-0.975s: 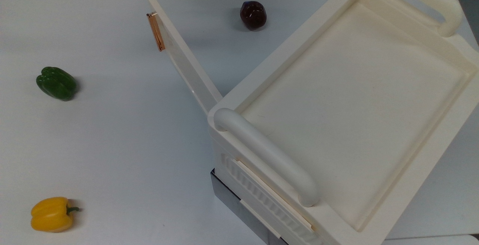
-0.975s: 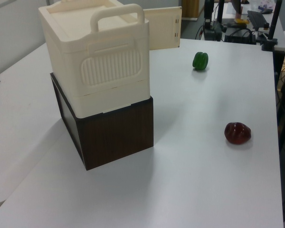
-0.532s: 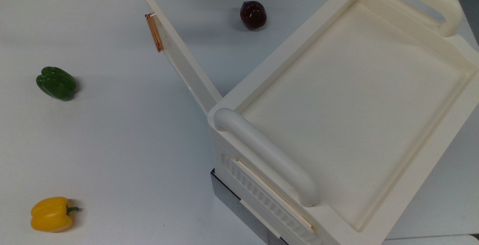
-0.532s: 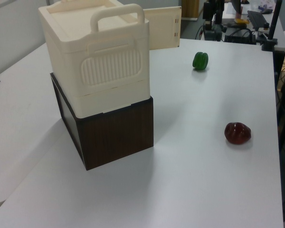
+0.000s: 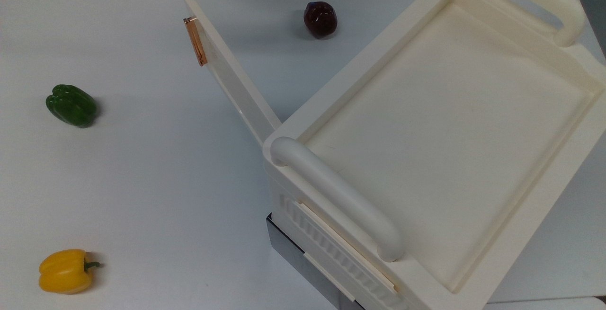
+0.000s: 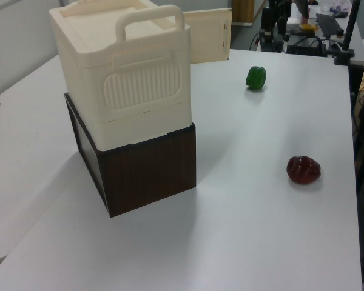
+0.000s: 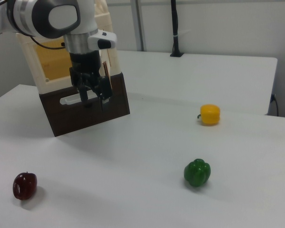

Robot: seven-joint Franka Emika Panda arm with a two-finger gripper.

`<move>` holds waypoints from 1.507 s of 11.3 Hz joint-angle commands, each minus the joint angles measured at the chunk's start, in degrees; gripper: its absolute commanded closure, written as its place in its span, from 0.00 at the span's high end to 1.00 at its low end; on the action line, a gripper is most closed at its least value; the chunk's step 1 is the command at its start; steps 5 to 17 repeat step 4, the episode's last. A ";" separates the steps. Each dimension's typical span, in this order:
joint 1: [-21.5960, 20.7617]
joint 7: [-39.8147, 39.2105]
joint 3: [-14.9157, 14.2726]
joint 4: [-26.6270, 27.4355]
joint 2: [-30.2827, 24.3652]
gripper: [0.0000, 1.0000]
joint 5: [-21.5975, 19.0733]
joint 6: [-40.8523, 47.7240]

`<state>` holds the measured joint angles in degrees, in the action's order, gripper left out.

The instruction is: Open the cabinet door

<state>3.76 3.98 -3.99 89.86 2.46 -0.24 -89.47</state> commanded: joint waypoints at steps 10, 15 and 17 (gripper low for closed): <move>-0.07 0.94 -0.58 1.72 -1.31 1.00 0.94 -1.41; -0.07 0.94 -0.58 1.72 -1.31 1.00 0.94 -1.41; -0.07 0.94 -0.58 1.72 -1.31 1.00 0.94 -1.41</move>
